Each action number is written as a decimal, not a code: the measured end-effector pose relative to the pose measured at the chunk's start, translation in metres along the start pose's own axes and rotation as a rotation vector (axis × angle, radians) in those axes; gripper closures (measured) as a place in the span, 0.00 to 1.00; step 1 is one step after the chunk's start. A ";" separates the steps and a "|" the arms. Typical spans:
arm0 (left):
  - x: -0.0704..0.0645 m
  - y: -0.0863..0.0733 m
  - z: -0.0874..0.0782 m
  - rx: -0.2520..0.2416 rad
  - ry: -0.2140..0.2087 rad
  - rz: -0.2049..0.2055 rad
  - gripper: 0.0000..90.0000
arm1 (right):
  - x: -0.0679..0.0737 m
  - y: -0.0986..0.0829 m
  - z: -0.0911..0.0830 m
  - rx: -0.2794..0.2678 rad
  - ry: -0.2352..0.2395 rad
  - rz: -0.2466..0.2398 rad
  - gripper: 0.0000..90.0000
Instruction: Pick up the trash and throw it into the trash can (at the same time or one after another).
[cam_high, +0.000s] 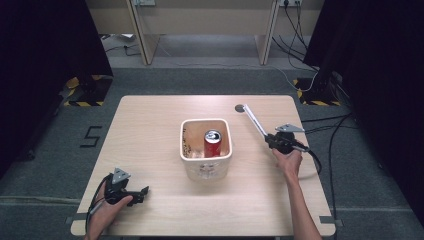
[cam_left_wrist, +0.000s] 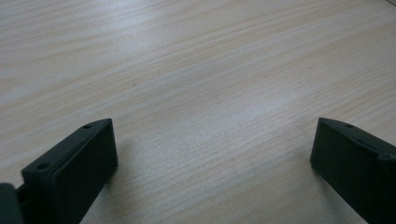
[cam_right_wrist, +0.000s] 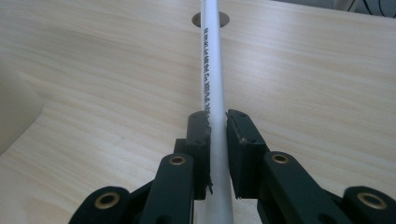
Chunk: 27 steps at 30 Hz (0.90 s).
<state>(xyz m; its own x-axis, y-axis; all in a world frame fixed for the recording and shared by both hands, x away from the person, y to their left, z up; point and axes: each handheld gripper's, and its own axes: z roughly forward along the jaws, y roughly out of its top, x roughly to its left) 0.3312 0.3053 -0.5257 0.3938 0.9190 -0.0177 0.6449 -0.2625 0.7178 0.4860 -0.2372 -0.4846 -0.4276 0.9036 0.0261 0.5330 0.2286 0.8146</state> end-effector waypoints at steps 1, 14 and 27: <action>0.000 0.000 0.000 0.000 0.000 0.000 0.00 | 0.001 0.002 -0.004 -0.005 0.012 -0.005 0.88; 0.000 0.000 0.000 0.000 0.000 0.000 0.00 | 0.024 0.022 -0.063 -0.066 0.114 -0.113 0.89; 0.000 0.000 0.000 0.000 0.000 0.000 0.00 | 0.056 0.035 -0.109 -0.086 0.205 -0.210 0.88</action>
<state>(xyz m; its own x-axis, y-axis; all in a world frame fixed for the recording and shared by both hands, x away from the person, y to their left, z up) 0.3312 0.3052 -0.5257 0.3936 0.9191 -0.0176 0.6448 -0.2624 0.7179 0.4012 -0.2176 -0.3915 -0.6652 0.7456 -0.0390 0.3568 0.3633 0.8606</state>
